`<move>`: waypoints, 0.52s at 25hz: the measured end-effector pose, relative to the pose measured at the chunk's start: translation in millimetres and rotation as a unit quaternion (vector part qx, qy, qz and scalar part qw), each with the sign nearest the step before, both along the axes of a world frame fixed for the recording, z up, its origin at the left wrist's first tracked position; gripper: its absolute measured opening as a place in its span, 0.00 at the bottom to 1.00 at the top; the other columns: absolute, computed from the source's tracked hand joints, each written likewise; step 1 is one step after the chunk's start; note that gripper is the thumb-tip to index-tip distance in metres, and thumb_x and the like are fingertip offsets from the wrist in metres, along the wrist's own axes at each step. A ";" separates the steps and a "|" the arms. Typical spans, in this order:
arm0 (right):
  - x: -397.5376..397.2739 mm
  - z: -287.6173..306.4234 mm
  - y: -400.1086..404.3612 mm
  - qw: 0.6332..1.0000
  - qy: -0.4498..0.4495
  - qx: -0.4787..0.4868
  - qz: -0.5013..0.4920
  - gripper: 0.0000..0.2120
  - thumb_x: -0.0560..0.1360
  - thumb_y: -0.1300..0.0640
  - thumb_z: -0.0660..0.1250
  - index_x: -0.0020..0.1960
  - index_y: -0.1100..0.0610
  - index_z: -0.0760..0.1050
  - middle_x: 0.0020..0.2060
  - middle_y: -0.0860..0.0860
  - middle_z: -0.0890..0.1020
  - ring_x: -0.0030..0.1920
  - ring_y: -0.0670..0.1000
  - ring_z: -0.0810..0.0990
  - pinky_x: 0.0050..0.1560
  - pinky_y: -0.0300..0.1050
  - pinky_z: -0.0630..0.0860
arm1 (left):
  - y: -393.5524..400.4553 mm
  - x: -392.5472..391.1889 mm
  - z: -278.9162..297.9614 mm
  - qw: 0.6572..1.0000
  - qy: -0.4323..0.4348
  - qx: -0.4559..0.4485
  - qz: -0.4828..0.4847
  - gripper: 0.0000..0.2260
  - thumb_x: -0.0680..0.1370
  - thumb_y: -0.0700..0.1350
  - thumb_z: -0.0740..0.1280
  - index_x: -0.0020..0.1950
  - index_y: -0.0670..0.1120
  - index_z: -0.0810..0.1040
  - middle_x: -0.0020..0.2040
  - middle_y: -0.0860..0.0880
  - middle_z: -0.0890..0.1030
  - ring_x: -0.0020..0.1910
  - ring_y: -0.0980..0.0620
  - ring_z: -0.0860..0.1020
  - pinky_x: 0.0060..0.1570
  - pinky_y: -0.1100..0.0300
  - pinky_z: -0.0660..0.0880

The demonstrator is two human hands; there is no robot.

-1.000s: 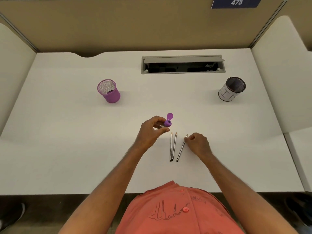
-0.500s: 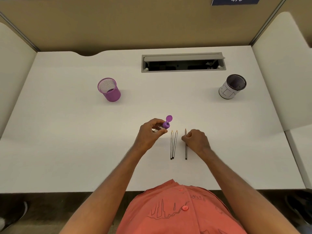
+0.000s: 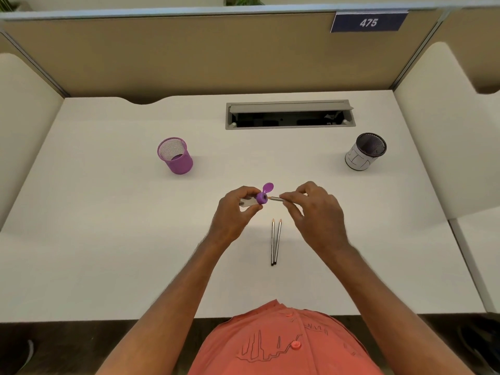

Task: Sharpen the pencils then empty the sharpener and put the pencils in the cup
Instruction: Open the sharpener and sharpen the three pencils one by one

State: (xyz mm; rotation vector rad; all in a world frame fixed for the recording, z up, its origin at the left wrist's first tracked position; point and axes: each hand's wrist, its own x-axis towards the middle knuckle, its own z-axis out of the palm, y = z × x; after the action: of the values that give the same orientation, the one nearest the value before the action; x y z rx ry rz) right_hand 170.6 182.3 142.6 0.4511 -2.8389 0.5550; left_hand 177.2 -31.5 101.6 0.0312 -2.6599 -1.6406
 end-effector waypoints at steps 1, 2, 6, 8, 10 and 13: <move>0.3 1.4 0.2 1.000 0.010 0.016 0.001 0.07 0.79 0.50 0.70 0.56 0.45 0.85 0.45 0.48 0.80 0.43 0.53 0.79 0.39 0.49 0.73 | -0.4 -0.1 2.2 1.000 0.009 -0.014 -0.005 0.13 0.75 0.41 0.76 0.56 0.56 0.82 0.53 0.63 0.83 0.53 0.59 0.80 0.51 0.69 0.72; 0.5 1.9 0.7 1.000 0.015 0.021 0.004 0.07 0.79 0.50 0.71 0.56 0.46 0.85 0.46 0.48 0.80 0.42 0.53 0.79 0.39 0.49 0.73 | -1.1 -0.3 4.0 0.999 0.018 -0.034 -0.011 0.13 0.75 0.42 0.76 0.56 0.55 0.82 0.53 0.62 0.83 0.53 0.58 0.80 0.52 0.68 0.72; 2.2 0.4 3.8 0.999 0.022 0.034 0.031 0.08 0.78 0.51 0.72 0.57 0.47 0.85 0.45 0.48 0.80 0.42 0.53 0.79 0.40 0.50 0.73 | -3.9 1.5 9.0 0.992 0.045 -0.115 -0.035 0.12 0.76 0.44 0.76 0.58 0.53 0.82 0.54 0.60 0.83 0.54 0.55 0.77 0.54 0.61 0.74; 3.1 -0.2 4.2 0.998 0.025 0.046 0.031 0.09 0.77 0.52 0.73 0.57 0.48 0.84 0.45 0.48 0.80 0.42 0.54 0.79 0.40 0.51 0.73 | -4.2 3.4 10.9 0.989 0.048 -0.135 -0.045 0.12 0.76 0.44 0.76 0.59 0.53 0.82 0.54 0.59 0.83 0.54 0.54 0.77 0.54 0.60 0.74; 4.1 -0.2 3.7 0.998 0.022 0.050 0.027 0.08 0.77 0.53 0.74 0.56 0.49 0.83 0.44 0.48 0.81 0.42 0.54 0.79 0.39 0.51 0.74 | -3.0 5.1 13.0 0.986 0.049 -0.147 -0.058 0.12 0.77 0.45 0.76 0.59 0.53 0.82 0.54 0.59 0.83 0.54 0.54 0.77 0.53 0.60 0.74; 4.8 0.7 4.9 0.998 0.016 0.045 0.039 0.07 0.75 0.54 0.75 0.52 0.51 0.82 0.43 0.47 0.81 0.41 0.54 0.79 0.38 0.49 0.73 | 0.0 6.9 14.9 0.985 0.051 -0.148 -0.069 0.12 0.76 0.45 0.76 0.59 0.53 0.82 0.54 0.59 0.83 0.53 0.54 0.77 0.53 0.60 0.74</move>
State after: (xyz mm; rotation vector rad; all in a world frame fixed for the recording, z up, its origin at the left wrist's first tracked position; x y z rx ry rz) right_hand 175.5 187.2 143.4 0.5830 -2.8351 0.4298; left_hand 184.1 -31.5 116.4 -0.2382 -2.8490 -1.2185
